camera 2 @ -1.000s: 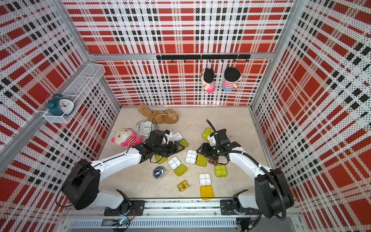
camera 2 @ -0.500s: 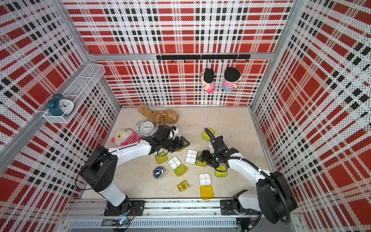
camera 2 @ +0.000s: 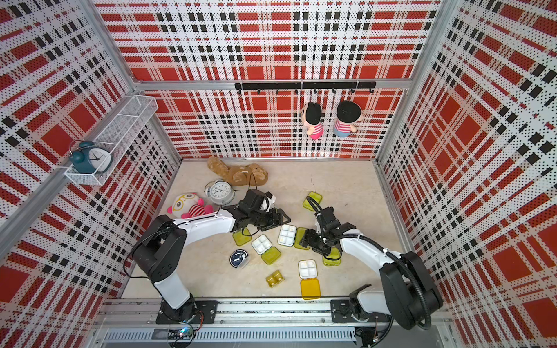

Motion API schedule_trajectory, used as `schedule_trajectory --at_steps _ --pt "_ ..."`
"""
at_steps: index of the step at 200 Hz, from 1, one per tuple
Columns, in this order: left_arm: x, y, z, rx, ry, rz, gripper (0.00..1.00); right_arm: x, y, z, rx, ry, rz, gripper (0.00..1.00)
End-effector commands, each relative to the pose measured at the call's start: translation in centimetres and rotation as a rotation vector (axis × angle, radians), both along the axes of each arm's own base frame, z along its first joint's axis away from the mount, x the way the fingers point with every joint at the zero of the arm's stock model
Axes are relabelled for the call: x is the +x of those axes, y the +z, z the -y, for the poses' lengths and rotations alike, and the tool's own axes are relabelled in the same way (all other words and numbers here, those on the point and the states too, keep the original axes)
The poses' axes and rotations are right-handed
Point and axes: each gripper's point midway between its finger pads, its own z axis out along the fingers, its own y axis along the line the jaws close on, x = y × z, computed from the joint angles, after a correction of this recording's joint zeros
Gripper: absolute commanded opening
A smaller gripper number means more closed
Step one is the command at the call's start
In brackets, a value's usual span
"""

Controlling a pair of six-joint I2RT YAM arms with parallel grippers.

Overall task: Close pillboxes
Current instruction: Close the lid on the pillbox.

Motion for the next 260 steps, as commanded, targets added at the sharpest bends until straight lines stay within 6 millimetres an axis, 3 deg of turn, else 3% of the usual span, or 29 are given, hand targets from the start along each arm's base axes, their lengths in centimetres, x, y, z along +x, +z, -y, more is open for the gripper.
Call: schedule_trajectory --at_steps 1,205,260 --pt "-0.3 -1.1 -0.1 0.023 -0.002 0.001 0.82 0.3 -0.1 0.0 -0.027 0.018 0.004 0.71" --pt "-1.4 -4.4 -0.5 0.073 -0.036 -0.038 0.81 1.3 -2.7 -0.9 0.03 -0.026 -0.038 0.72" --pt "-1.3 -4.3 0.2 0.064 -0.049 -0.038 0.81 2.2 -1.5 -1.2 0.045 -0.031 0.0 0.72"
